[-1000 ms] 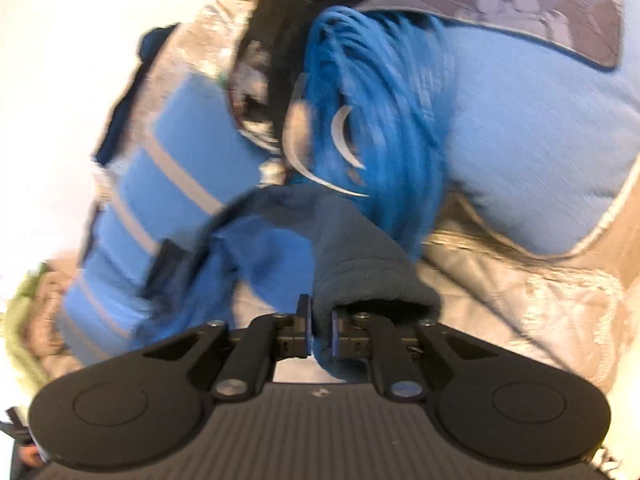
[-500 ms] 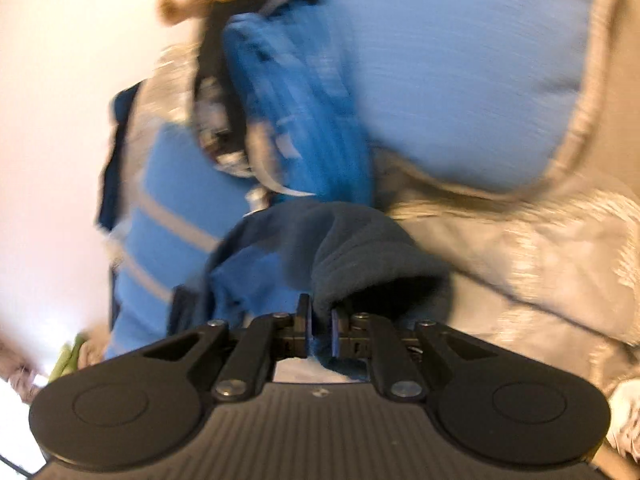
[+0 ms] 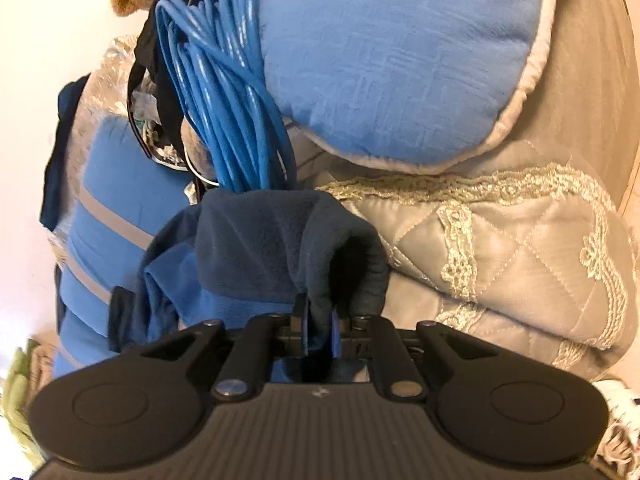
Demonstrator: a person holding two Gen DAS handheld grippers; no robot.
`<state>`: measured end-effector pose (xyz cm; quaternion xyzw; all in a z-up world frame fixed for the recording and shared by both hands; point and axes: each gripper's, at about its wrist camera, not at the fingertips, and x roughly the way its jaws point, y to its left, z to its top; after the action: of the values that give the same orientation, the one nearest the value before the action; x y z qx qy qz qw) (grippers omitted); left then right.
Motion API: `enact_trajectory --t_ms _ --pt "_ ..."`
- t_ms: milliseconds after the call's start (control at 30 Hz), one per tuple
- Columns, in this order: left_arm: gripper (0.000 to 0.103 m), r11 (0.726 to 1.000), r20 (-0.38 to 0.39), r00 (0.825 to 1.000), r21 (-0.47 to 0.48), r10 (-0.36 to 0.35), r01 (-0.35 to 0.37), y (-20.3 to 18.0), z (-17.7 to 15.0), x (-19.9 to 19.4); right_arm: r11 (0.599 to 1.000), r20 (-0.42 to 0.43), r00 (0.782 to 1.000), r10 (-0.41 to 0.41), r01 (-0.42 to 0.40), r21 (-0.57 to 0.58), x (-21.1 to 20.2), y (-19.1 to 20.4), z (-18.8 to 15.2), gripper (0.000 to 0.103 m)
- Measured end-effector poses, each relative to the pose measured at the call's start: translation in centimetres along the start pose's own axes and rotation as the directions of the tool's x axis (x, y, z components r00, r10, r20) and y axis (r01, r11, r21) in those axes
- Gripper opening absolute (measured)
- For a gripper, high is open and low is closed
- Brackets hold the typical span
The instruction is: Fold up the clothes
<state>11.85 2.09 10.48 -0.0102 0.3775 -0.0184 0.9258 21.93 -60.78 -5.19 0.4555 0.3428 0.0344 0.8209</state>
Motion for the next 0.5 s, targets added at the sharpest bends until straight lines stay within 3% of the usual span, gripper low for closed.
enact_trajectory --t_ms 33,100,167,367,500 --pt "0.078 1.0 0.0 1.0 0.006 -0.003 0.003 -0.1 -0.1 0.0 1.0 0.001 1.0 -0.012 0.012 -0.012 -0.2 0.3 0.0 0.04" --pt "0.078 1.0 0.0 1.0 0.015 -0.008 0.008 -0.3 -0.2 -0.1 0.998 0.01 0.999 -0.035 0.035 -0.047 -1.3 0.9 -0.2 0.062" --pt "0.078 1.0 -0.002 1.0 0.015 -0.013 0.013 -0.3 -0.3 -0.1 0.995 0.041 0.998 -0.044 0.047 -0.09 -2.8 1.5 -0.6 0.07" --pt "0.078 1.0 -0.012 1.0 -0.003 -0.02 0.02 -0.2 -0.6 0.5 0.988 0.01 1.0 0.026 -0.024 -0.152 -5.2 1.4 -3.2 0.071" --pt "0.078 1.0 -0.018 1.0 -0.005 -0.024 0.024 -0.3 -0.7 0.7 0.98 -0.014 1.0 0.001 -0.004 -0.201 -4.4 1.1 -5.2 0.069"
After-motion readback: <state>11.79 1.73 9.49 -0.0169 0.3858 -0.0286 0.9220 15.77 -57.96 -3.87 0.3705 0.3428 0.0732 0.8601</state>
